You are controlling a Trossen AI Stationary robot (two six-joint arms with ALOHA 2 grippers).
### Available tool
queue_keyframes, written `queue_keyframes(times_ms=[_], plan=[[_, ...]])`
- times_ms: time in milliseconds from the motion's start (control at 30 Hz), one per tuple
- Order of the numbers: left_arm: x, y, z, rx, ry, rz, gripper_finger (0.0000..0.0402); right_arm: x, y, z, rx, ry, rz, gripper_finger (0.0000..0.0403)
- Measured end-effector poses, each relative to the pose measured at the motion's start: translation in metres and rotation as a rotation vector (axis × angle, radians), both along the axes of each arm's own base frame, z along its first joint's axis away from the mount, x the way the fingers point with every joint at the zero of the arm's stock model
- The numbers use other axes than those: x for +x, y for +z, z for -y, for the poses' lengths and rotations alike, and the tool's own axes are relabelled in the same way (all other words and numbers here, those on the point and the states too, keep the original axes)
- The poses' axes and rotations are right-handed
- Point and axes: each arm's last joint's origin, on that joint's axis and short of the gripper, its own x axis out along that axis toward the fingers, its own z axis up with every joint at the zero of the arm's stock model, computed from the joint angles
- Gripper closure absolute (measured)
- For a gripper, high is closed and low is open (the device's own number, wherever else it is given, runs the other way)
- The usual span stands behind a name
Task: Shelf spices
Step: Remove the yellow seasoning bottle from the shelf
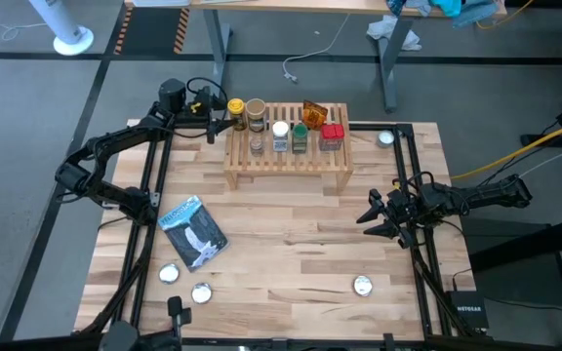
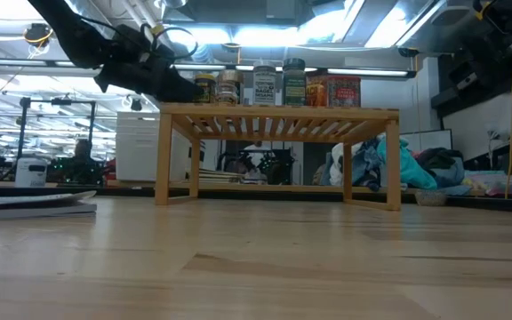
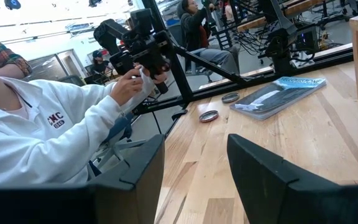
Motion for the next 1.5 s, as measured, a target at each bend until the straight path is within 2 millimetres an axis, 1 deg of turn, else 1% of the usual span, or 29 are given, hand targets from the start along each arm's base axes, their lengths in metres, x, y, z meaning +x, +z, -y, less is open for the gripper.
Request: queue_keyframes(times_ms=[233,333,600,833,1033,1133,1233,1500], plan=[[0.0000,-0.0001,0.0000,-0.014,0.003,0.002,0.0196,0.0000,0.0000,0.0000,0.000,0.000,0.000,0.0221],[0.0001,-0.0001,0.0001,-0.025,0.004,0.005,0.0210,0.0000,0.0000,0.0000,0.000,0.000,0.000,0.0221],[0.0010,0.0001,0.0007,-0.035,0.003,0.008,0.0213,0.0000,0.0000,0.0000,0.000,0.000,0.000,0.0221],[0.0009,-0.0002,0.0008,-0.054,0.005,0.010,0.0224,0.0000,0.0000,0.0000,0.000,0.000,0.000,0.0221],[0.0009,-0.0002,0.0008,-0.030,0.001,0.004,0.0225,0.0000,0.0000,0.0000,0.000,0.000,0.000,0.0221],[0.0009,-0.0002,0.0008,-0.020,-0.001,0.002,0.0217,0.0000,0.0000,0.0000,0.000,0.000,0.000,0.0221],[0.0010,-0.0001,0.0008,-0.008,-0.002,0.000,0.0200,0.0000,0.0000,0.0000,0.000,0.000,0.000,0.0221],[0.0011,0.0007,0.0006,0.014,-0.003,0.003,0.0126,0.0000,0.0000,0.0000,0.000,0.000,0.000,0.0221]])
